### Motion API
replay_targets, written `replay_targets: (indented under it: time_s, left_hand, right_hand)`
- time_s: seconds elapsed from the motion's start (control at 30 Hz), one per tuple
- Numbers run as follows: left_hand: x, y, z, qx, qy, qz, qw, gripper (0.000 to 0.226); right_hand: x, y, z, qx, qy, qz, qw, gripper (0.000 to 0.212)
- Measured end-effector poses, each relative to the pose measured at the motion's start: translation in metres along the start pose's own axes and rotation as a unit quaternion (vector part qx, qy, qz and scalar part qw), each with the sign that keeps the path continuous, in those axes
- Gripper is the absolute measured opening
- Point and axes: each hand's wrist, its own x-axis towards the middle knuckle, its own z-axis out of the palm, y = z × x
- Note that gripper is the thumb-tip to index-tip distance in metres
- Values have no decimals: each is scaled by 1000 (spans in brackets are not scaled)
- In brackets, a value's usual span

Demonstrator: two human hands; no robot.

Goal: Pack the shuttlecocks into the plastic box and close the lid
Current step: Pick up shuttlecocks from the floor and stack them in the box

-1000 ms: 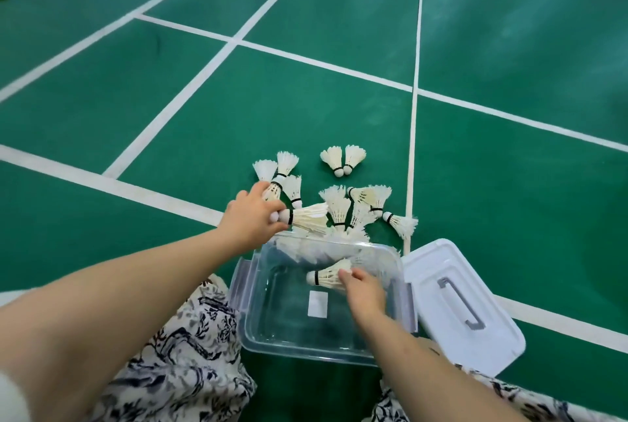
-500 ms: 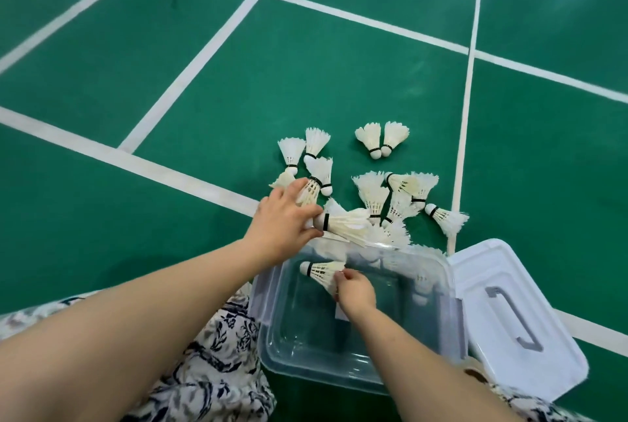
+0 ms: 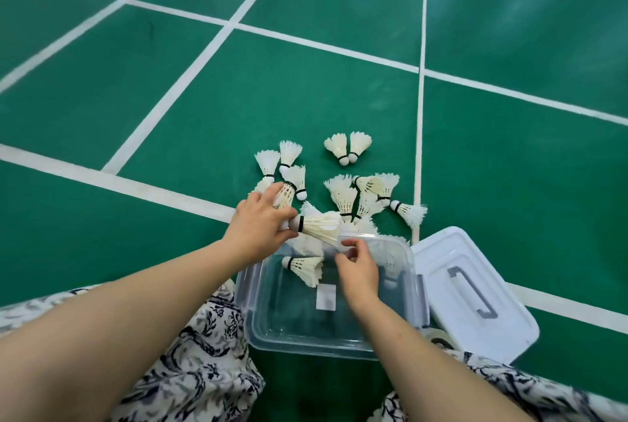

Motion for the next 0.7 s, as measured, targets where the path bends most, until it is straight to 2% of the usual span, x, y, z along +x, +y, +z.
replay_targets:
  time_s: [0.1, 0.2, 0.3, 0.37, 0.43, 0.57, 0.7]
  left_hand:
    - [-7, 14, -7, 16, 16, 12, 1000, 37]
    - [-15, 30, -9, 23, 25, 21, 999, 37]
    - [-18, 44, -5, 53, 3, 29, 998, 36]
    - [-16, 49, -4, 72, -3, 25, 997, 34]
    - [-14, 49, -4, 70, 6, 13, 997, 32]
    - [-11, 42, 0, 51, 21, 0, 998, 32]
    - [-10, 43, 8, 37, 16, 4, 999, 34]
  right_hand:
    - [-11, -10, -13, 57, -24, -51, 997, 30]
    - [-23, -16, -20, 53, -36, -97, 993, 19]
    - [-26, -19, -32, -5, 39, -121, 992, 29]
    - [-24, -14, -41, -5, 85, -91, 992, 37]
    - [-20, -2, -50, -34, 96, -43, 994, 38]
    - [-16, 27, -50, -169, 19, 18, 985, 37]
    - [-2, 40, -30, -191, -37, 29, 980, 36]
